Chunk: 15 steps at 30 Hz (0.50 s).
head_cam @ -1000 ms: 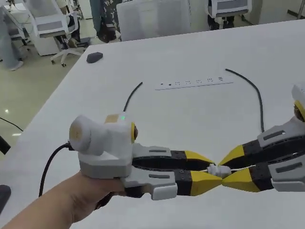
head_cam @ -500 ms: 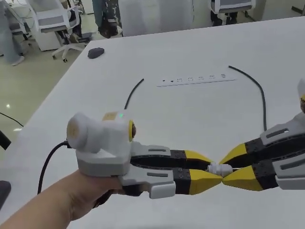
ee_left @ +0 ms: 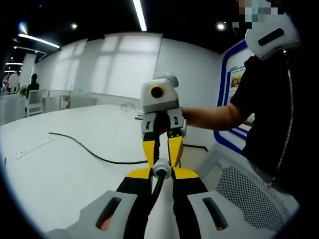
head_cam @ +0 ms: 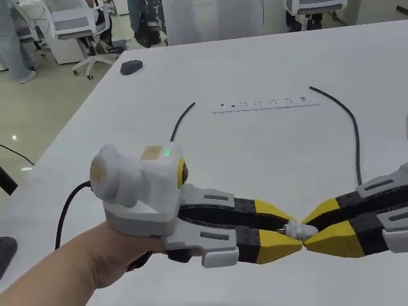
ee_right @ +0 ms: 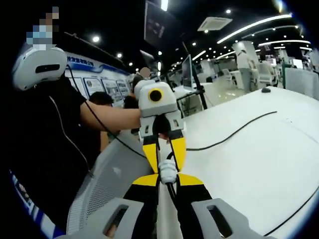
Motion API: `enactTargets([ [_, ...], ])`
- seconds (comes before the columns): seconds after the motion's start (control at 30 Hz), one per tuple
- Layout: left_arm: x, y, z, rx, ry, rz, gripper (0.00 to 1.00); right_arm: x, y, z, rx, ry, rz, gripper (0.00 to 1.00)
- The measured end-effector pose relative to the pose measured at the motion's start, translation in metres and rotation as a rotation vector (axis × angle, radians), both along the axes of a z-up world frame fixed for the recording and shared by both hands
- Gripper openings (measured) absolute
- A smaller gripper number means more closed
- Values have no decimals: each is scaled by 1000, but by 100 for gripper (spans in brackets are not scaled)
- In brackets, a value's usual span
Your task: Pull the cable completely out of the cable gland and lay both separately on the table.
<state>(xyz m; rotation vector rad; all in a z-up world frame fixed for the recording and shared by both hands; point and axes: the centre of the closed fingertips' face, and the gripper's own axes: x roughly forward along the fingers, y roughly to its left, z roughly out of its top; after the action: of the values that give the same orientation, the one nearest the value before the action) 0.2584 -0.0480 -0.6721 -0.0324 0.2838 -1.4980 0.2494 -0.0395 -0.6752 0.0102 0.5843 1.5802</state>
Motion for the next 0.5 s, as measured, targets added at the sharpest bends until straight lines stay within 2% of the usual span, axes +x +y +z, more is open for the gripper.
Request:
enactTargets([
  [0.03, 1, 0, 1, -2, 3, 0, 14, -1, 0, 1, 3, -8, 1, 8],
  [0.07, 2, 0, 1, -3, 7, 5, 14, 1, 1, 3, 8, -54, -4, 7],
  [0.13, 3, 0, 1, -4, 13, 7, 14, 2, 1, 4, 6, -87, -11, 7],
  [0.17, 5, 0, 1, -6, 27, 21, 14, 5, 0, 3, -10, -148, -16, 7],
  [0.3, 6, -1, -4, 6, 58, 23, 14, 3, 0, -2, -77, -335, 15, 6],
  [0.33, 7, 0, -5, 4, 81, 28, 14, 4, 1, -2, -82, -368, 13, 6],
  [0.37, 8, 0, -5, -1, 121, 42, 14, 6, 1, 0, -86, -457, 17, 6],
  [0.4, 10, 1, -3, -24, 193, 66, 14, 7, 2, 1, -89, -506, 18, 6],
  [0.43, 12, 2, -4, -30, 229, 75, 14, 8, 3, 0, -120, -584, 31, 6],
  [0.47, 13, 3, -6, -26, 267, 81, 14, 8, 3, -1, -130, -604, 33, 6],
  [0.5, 14, 3, -7, -22, 271, 89, 14, 9, 3, -3, -159, -660, 39, 6],
])
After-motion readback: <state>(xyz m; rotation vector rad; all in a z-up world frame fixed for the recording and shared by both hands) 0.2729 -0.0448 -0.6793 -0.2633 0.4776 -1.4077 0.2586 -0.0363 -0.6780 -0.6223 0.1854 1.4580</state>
